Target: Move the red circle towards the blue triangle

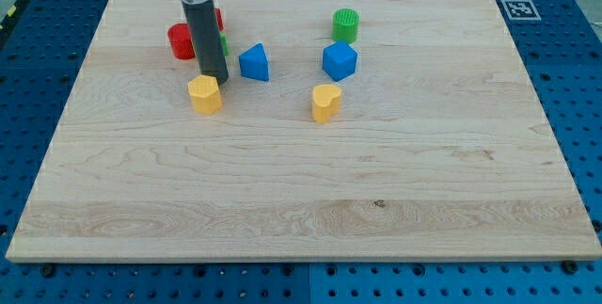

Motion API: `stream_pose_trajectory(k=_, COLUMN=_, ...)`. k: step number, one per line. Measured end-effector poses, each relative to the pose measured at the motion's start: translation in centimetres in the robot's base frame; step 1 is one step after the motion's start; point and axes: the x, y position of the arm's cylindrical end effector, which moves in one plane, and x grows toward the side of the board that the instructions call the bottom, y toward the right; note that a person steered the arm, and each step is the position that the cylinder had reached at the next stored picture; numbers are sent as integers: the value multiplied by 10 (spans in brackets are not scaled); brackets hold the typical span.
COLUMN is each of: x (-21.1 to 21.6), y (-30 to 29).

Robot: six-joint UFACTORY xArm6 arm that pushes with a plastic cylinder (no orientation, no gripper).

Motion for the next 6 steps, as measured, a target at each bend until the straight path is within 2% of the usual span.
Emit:
stream_pose_trajectory(k=1, x=0, y=-2)
stream_pose_trajectory(k=3, x=-7, y=-59)
stream_pose_trajectory(k=5, x=-84, y=-74)
stream_pose_trajectory(k=6, x=-96, y=-69)
